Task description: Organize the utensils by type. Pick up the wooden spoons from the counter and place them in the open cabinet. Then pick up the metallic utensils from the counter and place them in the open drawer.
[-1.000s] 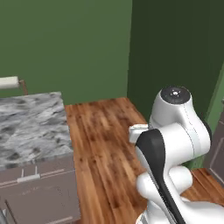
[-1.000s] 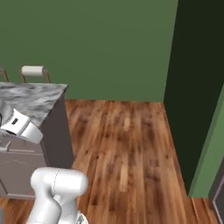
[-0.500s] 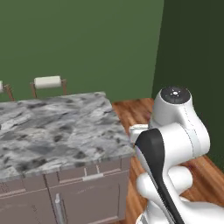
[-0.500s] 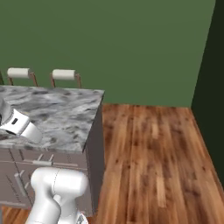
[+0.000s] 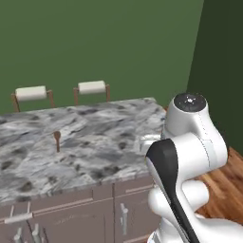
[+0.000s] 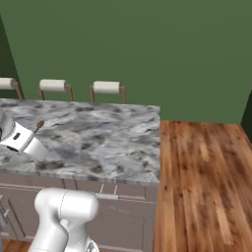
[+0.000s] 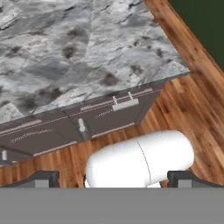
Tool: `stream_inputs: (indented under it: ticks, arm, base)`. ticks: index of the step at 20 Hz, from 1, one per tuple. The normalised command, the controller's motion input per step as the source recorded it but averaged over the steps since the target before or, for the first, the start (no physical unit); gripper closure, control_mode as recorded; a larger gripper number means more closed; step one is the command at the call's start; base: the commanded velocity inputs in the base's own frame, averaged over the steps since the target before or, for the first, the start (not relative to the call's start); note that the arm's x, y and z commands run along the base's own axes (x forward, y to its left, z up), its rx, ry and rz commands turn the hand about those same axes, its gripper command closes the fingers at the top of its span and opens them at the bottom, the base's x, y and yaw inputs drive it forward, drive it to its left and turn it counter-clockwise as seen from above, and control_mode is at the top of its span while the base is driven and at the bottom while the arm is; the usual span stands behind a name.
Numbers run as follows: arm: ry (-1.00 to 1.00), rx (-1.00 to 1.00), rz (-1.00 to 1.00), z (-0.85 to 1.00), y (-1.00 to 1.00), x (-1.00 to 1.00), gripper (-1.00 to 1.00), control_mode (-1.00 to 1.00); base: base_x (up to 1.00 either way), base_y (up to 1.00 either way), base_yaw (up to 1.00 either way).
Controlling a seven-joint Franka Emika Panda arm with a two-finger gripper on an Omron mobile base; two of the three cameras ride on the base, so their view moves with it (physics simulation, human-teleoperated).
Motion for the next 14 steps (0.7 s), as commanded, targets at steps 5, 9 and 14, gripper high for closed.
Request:
stream_inputs:
  ticks: [5, 9, 14]
  arm:
    - [0.00, 0.00, 0.00, 0.00, 0.00, 0.00, -1.00, 1.00]
    - [0.00, 0.00, 0.00, 0.00, 0.00, 0.00, -1.00, 1.00]
    - [0.00, 0.00, 0.00, 0.00, 0.00, 0.00, -1.00, 1.00]
  base:
    - [0.13, 0.93, 0.00]
    - [0.52, 0.68, 0.00]
    - [0.47, 0.60, 0.04]
